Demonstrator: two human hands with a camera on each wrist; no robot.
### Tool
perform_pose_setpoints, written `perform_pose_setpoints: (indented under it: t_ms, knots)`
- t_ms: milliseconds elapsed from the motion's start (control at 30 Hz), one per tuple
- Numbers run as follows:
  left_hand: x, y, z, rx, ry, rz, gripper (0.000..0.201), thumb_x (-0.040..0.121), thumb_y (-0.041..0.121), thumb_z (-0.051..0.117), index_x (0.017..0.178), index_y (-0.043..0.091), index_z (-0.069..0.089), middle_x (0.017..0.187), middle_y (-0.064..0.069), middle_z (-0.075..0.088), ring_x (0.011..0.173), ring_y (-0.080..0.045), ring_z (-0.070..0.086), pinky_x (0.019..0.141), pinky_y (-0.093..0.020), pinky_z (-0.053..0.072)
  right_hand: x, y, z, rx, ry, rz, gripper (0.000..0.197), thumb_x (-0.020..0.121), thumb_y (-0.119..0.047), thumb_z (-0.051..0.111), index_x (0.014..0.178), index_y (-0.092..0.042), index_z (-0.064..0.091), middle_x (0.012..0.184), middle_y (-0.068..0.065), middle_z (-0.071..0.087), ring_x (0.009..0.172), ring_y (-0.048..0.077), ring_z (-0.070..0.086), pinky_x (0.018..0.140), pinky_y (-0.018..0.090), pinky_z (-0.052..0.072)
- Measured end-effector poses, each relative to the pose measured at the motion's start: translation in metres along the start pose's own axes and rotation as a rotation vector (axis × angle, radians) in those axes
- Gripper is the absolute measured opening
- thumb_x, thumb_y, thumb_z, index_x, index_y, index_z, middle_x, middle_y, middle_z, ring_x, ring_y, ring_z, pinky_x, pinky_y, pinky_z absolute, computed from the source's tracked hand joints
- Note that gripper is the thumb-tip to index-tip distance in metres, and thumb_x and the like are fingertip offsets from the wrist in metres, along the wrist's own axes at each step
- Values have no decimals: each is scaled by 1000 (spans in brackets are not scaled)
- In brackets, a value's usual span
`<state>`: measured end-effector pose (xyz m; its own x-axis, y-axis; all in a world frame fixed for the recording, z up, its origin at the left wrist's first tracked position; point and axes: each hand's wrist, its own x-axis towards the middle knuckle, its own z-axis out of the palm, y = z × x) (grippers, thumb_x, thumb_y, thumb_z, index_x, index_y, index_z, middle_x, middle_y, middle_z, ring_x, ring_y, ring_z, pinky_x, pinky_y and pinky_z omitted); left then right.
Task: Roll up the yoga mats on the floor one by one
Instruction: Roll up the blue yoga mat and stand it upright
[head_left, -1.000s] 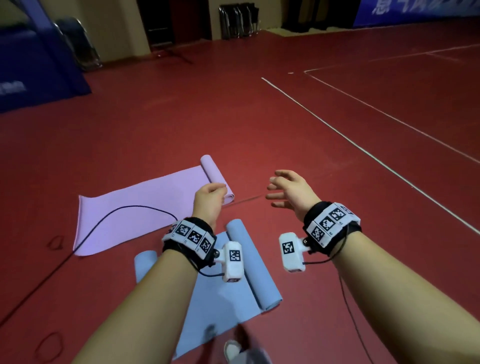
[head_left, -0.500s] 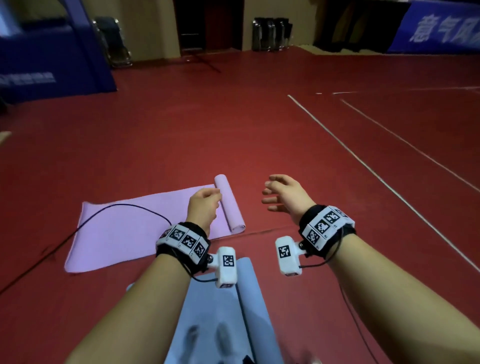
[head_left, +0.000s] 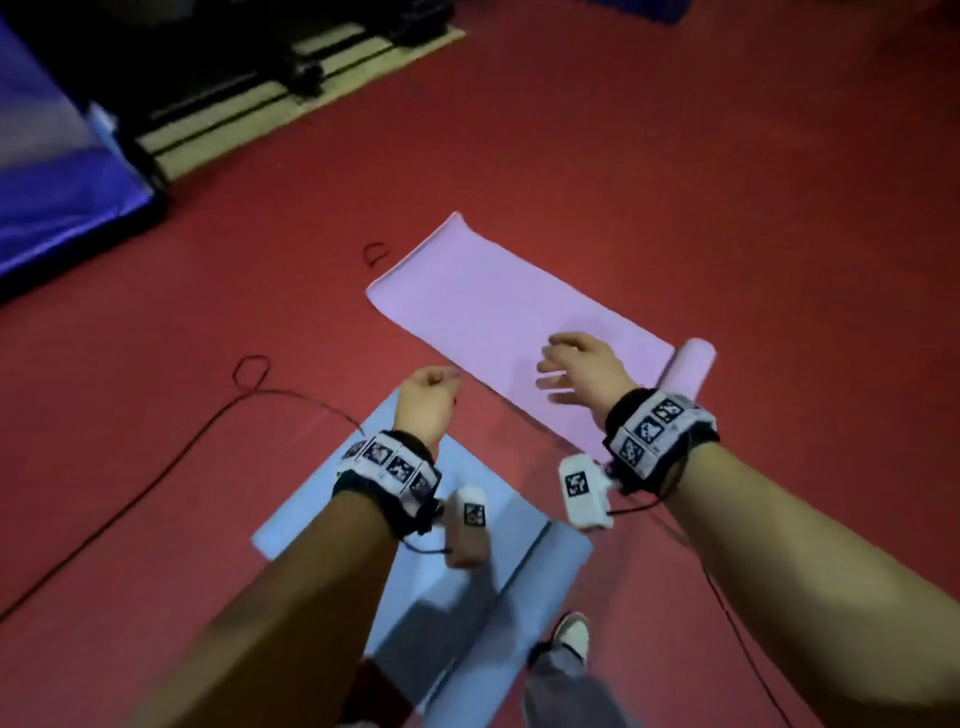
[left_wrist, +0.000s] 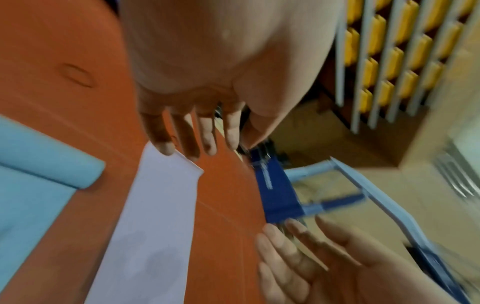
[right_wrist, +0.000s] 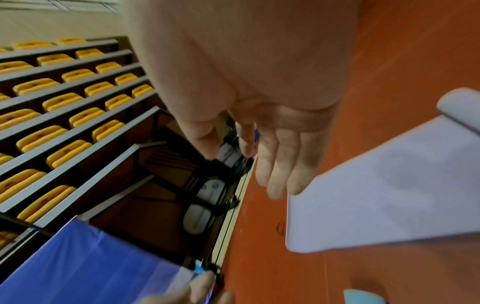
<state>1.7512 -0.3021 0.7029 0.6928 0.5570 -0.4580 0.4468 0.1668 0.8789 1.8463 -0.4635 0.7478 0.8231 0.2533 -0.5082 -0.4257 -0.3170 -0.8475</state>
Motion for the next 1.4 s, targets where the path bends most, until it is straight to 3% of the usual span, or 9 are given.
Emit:
perform_pose_setpoints:
  t_ms: [200,333,467,700,900,1000,1200,1267,1400]
  knots:
    - [-23,-62,-14,-102,255,-123,24,97,7,58,76,18,58,81,-9,53,76,-21,47,58,-27,33,42,30,38,-171,-284,18,20,96,-13,60,116,-15,55,92,9,63,71,24,60,60,30,48]
    - [-46,-118,-21,-156,383,-241,6,98,9,57,95,10,63,85,-6,58,82,-23,53,68,-28,38,54,80,50,-233,-394,60,22,97,-13,58,118,-15,55,90,7,63,71,23,63,64,31,50]
    - [-61,-193,-18,-214,471,-356,18,97,9,58,112,8,68,91,-1,63,86,-20,60,67,-26,43,70,148,60,-305,-443,133,24,96,-13,58,120,-16,56,96,9,65,73,23,66,71,35,54]
    - [-52,-375,13,-196,518,-474,15,93,9,62,105,16,67,103,-8,68,94,-22,61,77,-27,44,114,320,57,-334,-343,169,26,97,-3,51,117,-18,49,103,11,60,72,23,63,62,29,49]
    - [-25,-539,73,1,396,-568,29,92,13,62,121,13,68,116,-11,69,106,-31,64,89,-38,54,152,513,38,-489,-384,168,32,96,-4,55,126,-15,50,96,4,58,81,22,62,69,37,51]
    - [-6,-607,102,36,305,-562,32,95,14,60,126,13,63,120,-7,66,102,-27,63,80,-30,50,178,591,36,-588,-401,140,37,95,-5,57,130,-12,51,93,-1,59,86,21,60,75,38,52]
    - [19,-715,141,261,143,-548,51,88,31,55,137,16,57,137,-8,59,121,-29,56,101,-40,48,213,708,27,-914,-528,-23,45,88,-4,53,133,-5,54,127,11,61,118,24,57,96,18,38]
    - [22,-742,151,389,84,-540,61,78,38,50,136,18,57,144,-10,54,130,-31,49,107,-50,43,221,729,23,-1024,-582,-54,51,87,-8,48,137,-8,52,134,13,59,125,26,53,97,19,34]
    - [22,-782,168,657,-57,-553,66,93,36,57,154,29,31,166,4,18,153,-20,11,119,-61,14,232,757,13,-1092,-641,-79,58,82,-8,45,139,-10,52,139,12,55,129,25,49,103,19,30]
